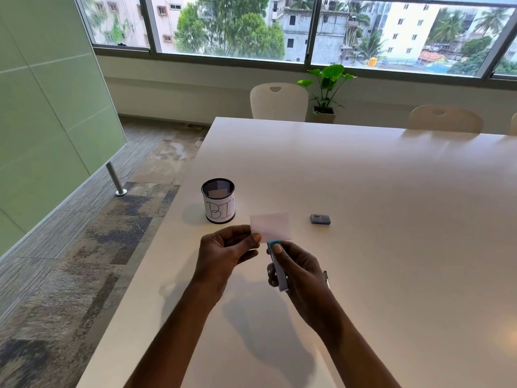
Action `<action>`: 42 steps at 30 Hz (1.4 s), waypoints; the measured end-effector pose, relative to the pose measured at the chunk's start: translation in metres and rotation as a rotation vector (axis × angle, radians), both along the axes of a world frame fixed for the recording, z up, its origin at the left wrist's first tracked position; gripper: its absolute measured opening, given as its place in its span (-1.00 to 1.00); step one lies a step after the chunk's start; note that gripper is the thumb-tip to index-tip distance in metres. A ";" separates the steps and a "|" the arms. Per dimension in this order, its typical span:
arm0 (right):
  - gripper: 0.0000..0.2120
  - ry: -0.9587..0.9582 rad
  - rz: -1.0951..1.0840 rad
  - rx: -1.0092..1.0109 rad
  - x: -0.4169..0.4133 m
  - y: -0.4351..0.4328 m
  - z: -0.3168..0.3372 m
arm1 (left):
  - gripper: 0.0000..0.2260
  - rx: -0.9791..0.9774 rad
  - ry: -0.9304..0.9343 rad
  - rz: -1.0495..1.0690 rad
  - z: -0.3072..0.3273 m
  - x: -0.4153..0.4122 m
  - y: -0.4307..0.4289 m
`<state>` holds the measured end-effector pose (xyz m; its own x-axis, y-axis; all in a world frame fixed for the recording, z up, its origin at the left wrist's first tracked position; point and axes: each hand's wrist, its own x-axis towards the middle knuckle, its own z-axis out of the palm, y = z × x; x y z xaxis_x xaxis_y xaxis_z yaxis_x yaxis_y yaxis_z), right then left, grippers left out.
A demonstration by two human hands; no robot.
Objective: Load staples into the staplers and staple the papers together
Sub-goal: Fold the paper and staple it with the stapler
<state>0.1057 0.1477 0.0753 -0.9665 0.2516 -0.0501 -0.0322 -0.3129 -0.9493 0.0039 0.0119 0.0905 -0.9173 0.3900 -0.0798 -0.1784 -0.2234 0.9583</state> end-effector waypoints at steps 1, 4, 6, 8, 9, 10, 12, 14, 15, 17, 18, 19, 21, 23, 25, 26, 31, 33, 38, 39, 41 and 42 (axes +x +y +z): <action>-0.71 0.006 -0.007 -0.024 -0.001 0.000 0.002 | -0.71 -0.005 0.004 -0.002 0.000 0.001 0.001; -0.70 0.010 -0.050 -0.100 -0.004 0.000 0.008 | -0.67 0.002 0.008 -0.011 -0.002 0.003 0.002; -0.65 0.006 -0.079 -0.126 -0.007 0.000 0.010 | -0.65 -0.013 0.027 -0.020 -0.002 0.004 0.001; -0.63 -0.004 -0.103 -0.127 -0.009 -0.001 0.012 | -0.65 -0.016 0.036 -0.028 -0.002 0.005 0.001; -0.64 -0.007 -0.111 -0.123 -0.010 -0.001 0.012 | -0.65 -0.011 0.036 -0.028 -0.002 0.005 0.002; -0.65 -0.009 -0.115 -0.120 -0.011 -0.002 0.012 | -0.65 -0.006 0.036 -0.026 -0.002 0.005 0.002; -0.63 -0.015 -0.123 -0.124 -0.012 -0.003 0.012 | -0.64 -0.002 0.040 -0.026 -0.002 0.006 0.002; -0.61 -0.020 -0.132 -0.139 -0.013 -0.005 0.012 | -0.64 0.005 0.044 -0.028 -0.002 0.007 0.002; -0.61 -0.020 -0.132 -0.148 -0.013 -0.005 0.012 | -0.64 0.009 0.041 -0.027 -0.002 0.008 0.001; -0.62 -0.025 -0.131 -0.173 -0.014 -0.005 0.011 | -0.63 0.014 0.032 -0.026 -0.002 0.008 0.002; -0.63 -0.029 -0.131 -0.192 -0.014 -0.006 0.010 | -0.63 0.018 0.028 -0.027 -0.002 0.009 0.002; -0.65 -0.034 -0.129 -0.210 -0.014 -0.006 0.010 | -0.63 0.020 0.023 -0.026 -0.002 0.009 0.002; -0.71 -0.051 -0.127 -0.233 -0.014 -0.006 0.010 | -0.65 0.017 0.023 -0.024 -0.002 0.010 0.002; -0.74 -0.062 -0.130 -0.252 -0.014 -0.006 0.010 | -0.68 0.012 0.026 -0.025 -0.002 0.010 0.002; -0.72 -0.064 -0.141 -0.273 -0.015 -0.005 0.009 | -0.69 0.010 0.023 -0.027 -0.001 0.011 0.002; -0.71 -0.067 -0.147 -0.278 -0.015 -0.004 0.009 | -0.69 0.010 0.020 -0.028 -0.001 0.011 0.003; -0.74 -0.085 -0.158 -0.274 -0.016 -0.003 0.010 | -0.69 0.012 0.012 -0.036 0.000 0.010 0.003; -0.74 -0.083 -0.161 -0.277 -0.016 -0.002 0.011 | -0.69 0.010 0.012 -0.039 0.000 0.010 0.003; -0.76 -0.064 -0.158 -0.233 -0.015 0.000 0.011 | -0.68 0.009 0.022 -0.046 0.000 0.011 0.004; -0.75 -0.061 -0.164 -0.219 -0.015 0.001 0.011 | -0.68 0.009 0.027 -0.049 0.000 0.011 0.004; -0.73 -0.061 -0.178 -0.193 -0.014 0.003 0.010 | -0.69 0.009 0.031 -0.050 0.000 0.012 0.004; -0.73 -0.062 -0.180 -0.183 -0.014 0.003 0.010 | -0.70 0.009 0.031 -0.049 0.000 0.012 0.004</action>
